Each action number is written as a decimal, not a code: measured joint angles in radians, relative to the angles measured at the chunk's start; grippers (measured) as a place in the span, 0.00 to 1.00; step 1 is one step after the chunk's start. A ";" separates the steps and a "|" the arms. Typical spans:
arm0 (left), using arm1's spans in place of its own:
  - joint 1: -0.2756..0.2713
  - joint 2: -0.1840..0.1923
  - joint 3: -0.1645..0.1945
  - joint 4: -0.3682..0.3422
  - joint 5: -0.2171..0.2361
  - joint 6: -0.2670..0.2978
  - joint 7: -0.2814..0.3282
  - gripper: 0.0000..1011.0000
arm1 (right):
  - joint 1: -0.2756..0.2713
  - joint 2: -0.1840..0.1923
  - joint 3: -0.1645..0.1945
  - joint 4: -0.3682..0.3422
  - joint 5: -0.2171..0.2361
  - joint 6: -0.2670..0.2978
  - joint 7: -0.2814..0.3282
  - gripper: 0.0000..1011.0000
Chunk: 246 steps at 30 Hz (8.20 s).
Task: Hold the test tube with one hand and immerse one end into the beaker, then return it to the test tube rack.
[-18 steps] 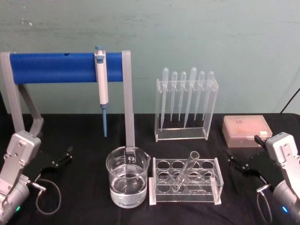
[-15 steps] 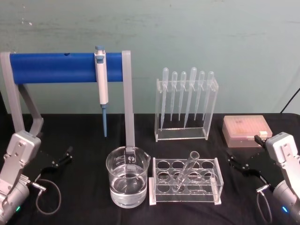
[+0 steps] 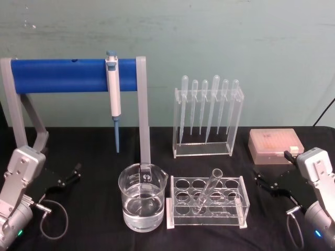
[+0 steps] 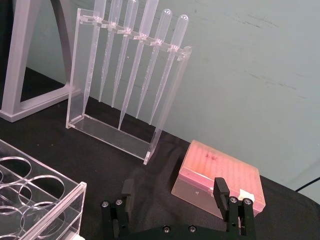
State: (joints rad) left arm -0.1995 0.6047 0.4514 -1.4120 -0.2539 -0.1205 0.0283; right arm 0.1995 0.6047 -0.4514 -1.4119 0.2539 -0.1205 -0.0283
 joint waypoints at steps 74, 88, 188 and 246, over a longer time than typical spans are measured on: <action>0.000 0.000 0.000 0.000 0.000 0.000 0.000 0.99 | 0.069 -0.028 0.004 0.059 0.291 -0.217 0.856 0.99; 0.000 0.000 0.000 0.000 0.000 0.000 0.000 0.99 | 0.124 -0.059 -0.017 0.102 0.260 -0.196 0.866 0.99; 0.000 0.000 0.000 0.000 0.000 0.000 0.000 0.99 | 0.448 -0.016 -0.127 -0.073 0.341 0.248 0.864 0.22; 0.000 0.000 0.000 0.000 0.000 0.000 0.000 0.99 | 0.502 -0.232 -0.296 0.267 0.236 0.002 0.939 0.22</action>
State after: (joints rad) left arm -0.1995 0.6047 0.4514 -1.4120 -0.2539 -0.1205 0.0283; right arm 0.7020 0.3725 -0.7478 -1.1448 0.4901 -0.1185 0.9111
